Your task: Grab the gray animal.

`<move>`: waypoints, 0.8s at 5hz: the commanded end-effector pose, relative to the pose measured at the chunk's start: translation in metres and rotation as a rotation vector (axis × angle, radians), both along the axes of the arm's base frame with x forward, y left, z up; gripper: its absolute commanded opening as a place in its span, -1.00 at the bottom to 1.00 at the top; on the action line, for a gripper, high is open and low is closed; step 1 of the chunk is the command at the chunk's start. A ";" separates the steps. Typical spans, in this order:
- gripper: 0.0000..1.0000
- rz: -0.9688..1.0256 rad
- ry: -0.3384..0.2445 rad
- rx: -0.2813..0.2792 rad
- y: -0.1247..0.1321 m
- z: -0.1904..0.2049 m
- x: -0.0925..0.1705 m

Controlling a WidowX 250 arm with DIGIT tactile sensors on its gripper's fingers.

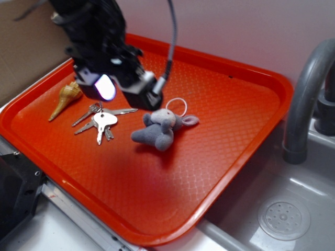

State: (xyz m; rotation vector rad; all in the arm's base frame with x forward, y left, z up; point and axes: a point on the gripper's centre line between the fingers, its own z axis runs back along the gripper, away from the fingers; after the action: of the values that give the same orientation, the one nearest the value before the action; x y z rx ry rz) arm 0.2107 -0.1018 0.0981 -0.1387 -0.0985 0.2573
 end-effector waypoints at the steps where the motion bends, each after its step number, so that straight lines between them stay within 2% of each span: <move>1: 1.00 -0.013 -0.017 0.017 0.001 -0.018 0.036; 3: 1.00 -0.094 0.029 0.030 -0.014 -0.053 0.040; 4: 1.00 -0.120 0.086 0.064 -0.024 -0.069 0.034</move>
State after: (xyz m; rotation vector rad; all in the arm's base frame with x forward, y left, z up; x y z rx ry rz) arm 0.2396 -0.1203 0.0229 -0.0481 0.0118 0.1511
